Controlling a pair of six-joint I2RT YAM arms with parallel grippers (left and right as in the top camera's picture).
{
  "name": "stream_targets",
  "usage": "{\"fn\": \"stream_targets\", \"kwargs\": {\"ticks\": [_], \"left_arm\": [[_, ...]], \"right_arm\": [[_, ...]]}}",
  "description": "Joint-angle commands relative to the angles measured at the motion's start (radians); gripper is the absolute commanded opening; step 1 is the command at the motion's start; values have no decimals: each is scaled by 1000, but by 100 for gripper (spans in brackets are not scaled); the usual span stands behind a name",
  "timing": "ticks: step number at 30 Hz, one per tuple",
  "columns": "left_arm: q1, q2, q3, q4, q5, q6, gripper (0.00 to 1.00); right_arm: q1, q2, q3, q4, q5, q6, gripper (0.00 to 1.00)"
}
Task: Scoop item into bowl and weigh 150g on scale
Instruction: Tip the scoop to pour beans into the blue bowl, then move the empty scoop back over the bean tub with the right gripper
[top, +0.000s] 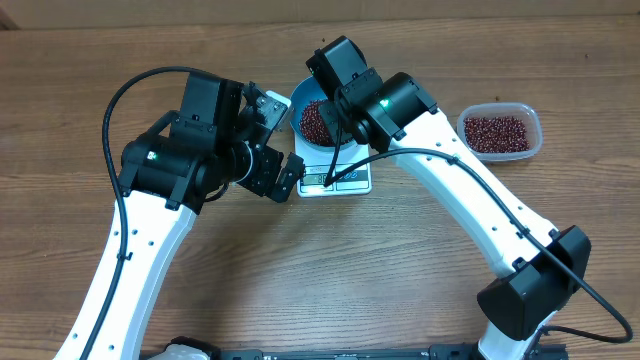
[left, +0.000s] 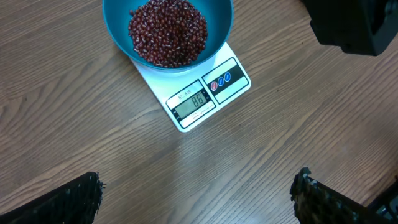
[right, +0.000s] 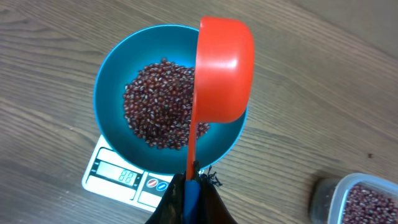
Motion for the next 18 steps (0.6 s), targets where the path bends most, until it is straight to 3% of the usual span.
{"fn": "stream_targets", "kwargs": {"ticks": [1,10,18], "left_arm": [[-3,-5,19,0,8,19,100],[-3,-5,19,0,8,19,100],[-3,-5,19,0,8,19,100]], "right_arm": [[-34,-9,35,5,-79,4,4],[-199,-106,35,-19,-307,3,4],[-448,-204,35,-138,-321,-35,4]]}}
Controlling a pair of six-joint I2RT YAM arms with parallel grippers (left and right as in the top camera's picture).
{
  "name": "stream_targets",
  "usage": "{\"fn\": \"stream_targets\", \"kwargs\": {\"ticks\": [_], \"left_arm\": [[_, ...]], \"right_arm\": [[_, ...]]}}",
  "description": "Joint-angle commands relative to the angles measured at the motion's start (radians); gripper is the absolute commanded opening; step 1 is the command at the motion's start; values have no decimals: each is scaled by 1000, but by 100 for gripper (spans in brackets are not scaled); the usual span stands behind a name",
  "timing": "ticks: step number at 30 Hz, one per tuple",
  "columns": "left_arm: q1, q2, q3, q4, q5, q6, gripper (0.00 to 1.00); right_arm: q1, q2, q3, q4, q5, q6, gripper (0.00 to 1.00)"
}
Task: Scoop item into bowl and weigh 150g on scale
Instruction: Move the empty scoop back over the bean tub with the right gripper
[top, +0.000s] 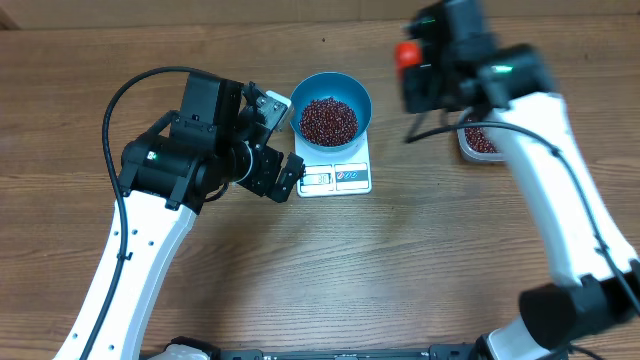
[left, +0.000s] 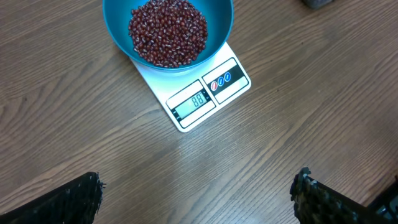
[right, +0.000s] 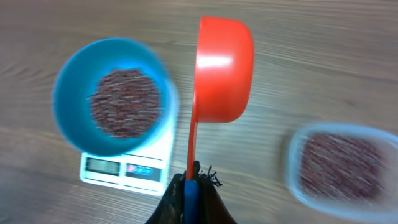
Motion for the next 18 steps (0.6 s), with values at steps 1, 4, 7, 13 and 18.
{"fn": "stream_targets", "kwargs": {"ticks": [1,4,7,13,18], "left_arm": [[-3,-5,19,0,9,19,100],[-3,-5,19,0,9,19,99],[-3,-5,19,0,9,19,100],[-3,-5,19,0,9,19,99],[-3,-5,19,0,9,19,100]], "right_arm": [[-106,-50,33,-40,-20,-45,4],[-205,-45,30,-97,-20,-111,4],[-280,-29,30,-140,-20,-194,4],[-370,37,24,-192,-14,-280,4],[-406,91,-14,-195,-8,-283,4]]}}
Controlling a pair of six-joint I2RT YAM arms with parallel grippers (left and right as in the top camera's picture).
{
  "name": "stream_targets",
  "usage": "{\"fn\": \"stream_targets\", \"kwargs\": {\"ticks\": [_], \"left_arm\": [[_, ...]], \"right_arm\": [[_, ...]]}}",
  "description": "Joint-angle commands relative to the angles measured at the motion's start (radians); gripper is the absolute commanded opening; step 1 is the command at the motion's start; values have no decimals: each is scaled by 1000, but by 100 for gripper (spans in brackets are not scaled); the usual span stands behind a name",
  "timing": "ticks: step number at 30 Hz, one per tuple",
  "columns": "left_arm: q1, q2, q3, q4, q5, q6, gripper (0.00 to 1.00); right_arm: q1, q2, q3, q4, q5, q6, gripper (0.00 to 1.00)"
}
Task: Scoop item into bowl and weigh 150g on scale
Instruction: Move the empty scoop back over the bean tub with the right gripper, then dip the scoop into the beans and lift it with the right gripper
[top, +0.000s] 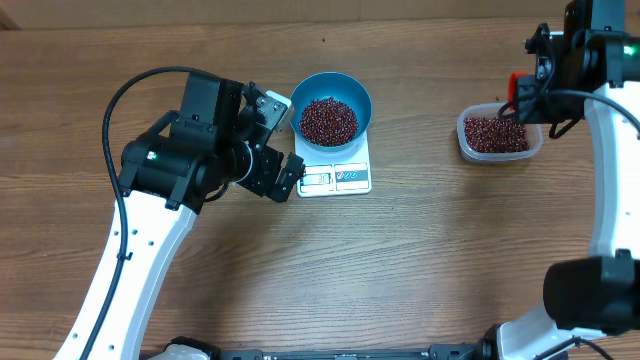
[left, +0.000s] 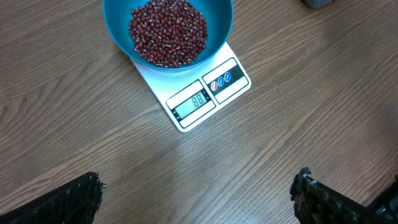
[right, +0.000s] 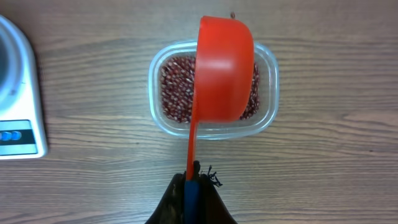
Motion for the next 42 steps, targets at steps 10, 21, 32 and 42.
{"fn": "stream_targets", "kwargs": {"ticks": [10,21,32,42], "left_arm": [[-3,-5,19,0,8,19,99],[-3,-5,19,0,8,19,99],[-3,-5,19,0,8,19,99],[-3,-5,19,0,8,19,100]], "right_arm": [[-38,60,-159,74,-3,-31,4],[-38,61,-334,276,-6,-30,4],[-38,62,-413,378,-74,-26,4],[-38,63,-422,373,-142,-27,4]]}}
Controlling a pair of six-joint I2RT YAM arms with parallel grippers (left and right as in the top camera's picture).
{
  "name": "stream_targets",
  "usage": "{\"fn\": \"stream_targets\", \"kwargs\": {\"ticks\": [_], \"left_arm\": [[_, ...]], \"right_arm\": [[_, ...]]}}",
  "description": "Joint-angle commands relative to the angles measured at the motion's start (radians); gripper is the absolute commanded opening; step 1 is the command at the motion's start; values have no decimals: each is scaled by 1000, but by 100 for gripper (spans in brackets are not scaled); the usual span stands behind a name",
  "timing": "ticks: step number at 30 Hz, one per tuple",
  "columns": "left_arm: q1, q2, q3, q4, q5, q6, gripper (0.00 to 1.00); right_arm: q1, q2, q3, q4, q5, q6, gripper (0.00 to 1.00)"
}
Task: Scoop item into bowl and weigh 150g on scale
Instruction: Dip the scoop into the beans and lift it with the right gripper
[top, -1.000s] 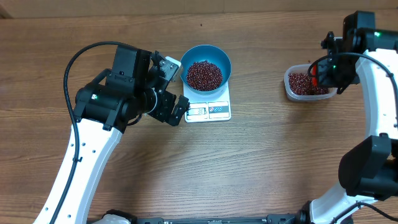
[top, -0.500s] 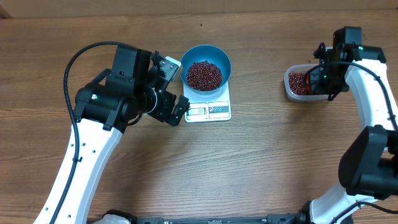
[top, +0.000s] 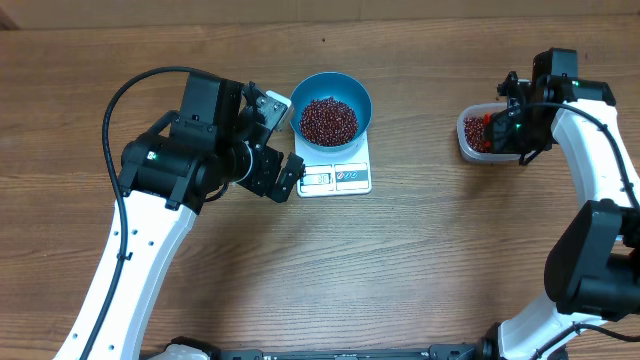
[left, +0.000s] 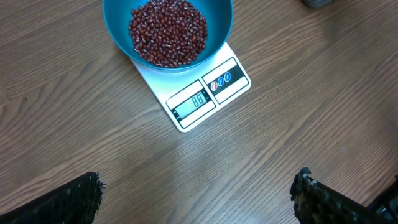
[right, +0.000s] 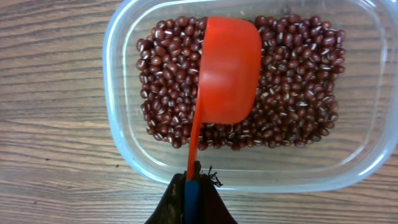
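A blue bowl (top: 335, 108) heaped with red beans (left: 168, 31) sits on the white scale (left: 208, 93), whose display shows 88. My left gripper (left: 196, 199) hangs open over bare table in front of the scale. At the right stands a clear plastic container (right: 124, 143) of red beans (right: 292, 93). My right gripper (right: 193, 186) is shut on the handle of an orange scoop (right: 227, 71). The scoop's cup is low inside the container, its rounded back facing the camera. Its inside is hidden.
The brown wooden table (top: 400, 270) carries nothing else. The left arm (top: 170, 170) stands just left of the scale. The right arm (top: 590, 140) reaches along the right edge to the container.
My right gripper has dropped with the scoop from above the bean container down into it. The left gripper, bowl and scale reading of 88 are unchanged.
My right gripper first held the scoop tipped over the blue bowl on the scale. It then was between scale and container, then above the container, and now the scoop is down among the beans there. The left arm stayed put throughout.
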Motion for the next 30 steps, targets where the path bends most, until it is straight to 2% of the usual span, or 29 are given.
{"fn": "stream_targets", "kwargs": {"ticks": [1,11,22,30], "left_arm": [[-3,-5,19,0,8,19,100],[-3,-5,19,0,8,19,99],[-3,-5,19,0,8,19,100],[-3,-5,19,0,8,19,100]], "right_arm": [[-2,3,-10,-3,-37,-1,4],[-2,3,-53,5,-42,-4,4],[-18,3,-53,0,-229,3,4],[-119,3,-53,-19,-374,3,4]]}}
